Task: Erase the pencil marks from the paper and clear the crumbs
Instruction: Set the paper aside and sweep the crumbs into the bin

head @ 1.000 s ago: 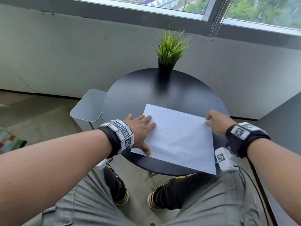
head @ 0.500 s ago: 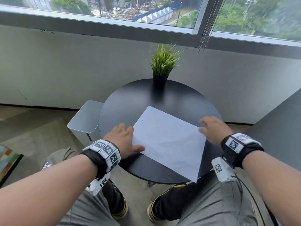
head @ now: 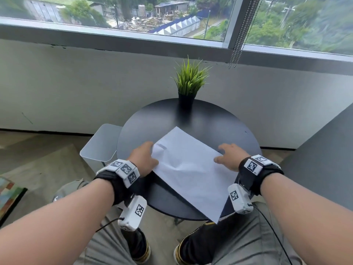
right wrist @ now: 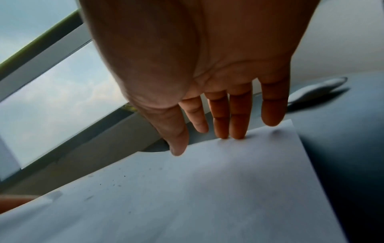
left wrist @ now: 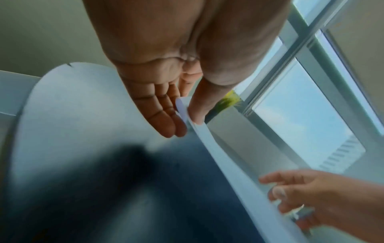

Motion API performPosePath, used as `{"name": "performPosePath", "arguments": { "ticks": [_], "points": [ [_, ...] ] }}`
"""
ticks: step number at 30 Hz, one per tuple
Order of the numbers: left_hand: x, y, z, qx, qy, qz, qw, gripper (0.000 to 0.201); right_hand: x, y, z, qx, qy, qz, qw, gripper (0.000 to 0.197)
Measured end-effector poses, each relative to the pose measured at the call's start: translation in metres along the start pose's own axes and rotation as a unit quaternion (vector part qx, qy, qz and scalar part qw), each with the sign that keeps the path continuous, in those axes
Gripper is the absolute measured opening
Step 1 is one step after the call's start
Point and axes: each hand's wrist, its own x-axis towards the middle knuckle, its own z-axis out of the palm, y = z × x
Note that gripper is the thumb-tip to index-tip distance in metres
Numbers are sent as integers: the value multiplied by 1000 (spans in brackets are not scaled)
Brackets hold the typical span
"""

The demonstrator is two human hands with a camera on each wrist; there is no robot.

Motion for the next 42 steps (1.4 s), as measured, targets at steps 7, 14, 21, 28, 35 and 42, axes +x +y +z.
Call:
{"name": "performPosePath", "arguments": {
  "ticks": [7, 14, 21, 28, 35, 42],
  "points": [
    [1, 42, -57, -150, 46, 122, 980, 31, -3, 1, -36, 232, 37, -37, 971, 66],
    [-27, 90, -110, -236, -9, 263, 936, 29, -36, -6, -83, 392, 74, -143, 906, 49],
    [-38, 87, -106, -380, 27, 278, 882, 90, -75, -14, -79, 470, 168, -196, 844, 15],
    [-40, 70, -75, -456, 95, 234, 853, 11, -96, -17, -85, 520, 218, -231, 793, 15],
    [-21, 37, -49, -304, 62, 216, 926, 14, -86, -9, -47, 484, 159, -157, 846, 13],
    [-3, 38, -47, -172, 106, 187, 961, 18, -79, -14, -45, 503, 160, -128, 840, 11]
  ]
}}
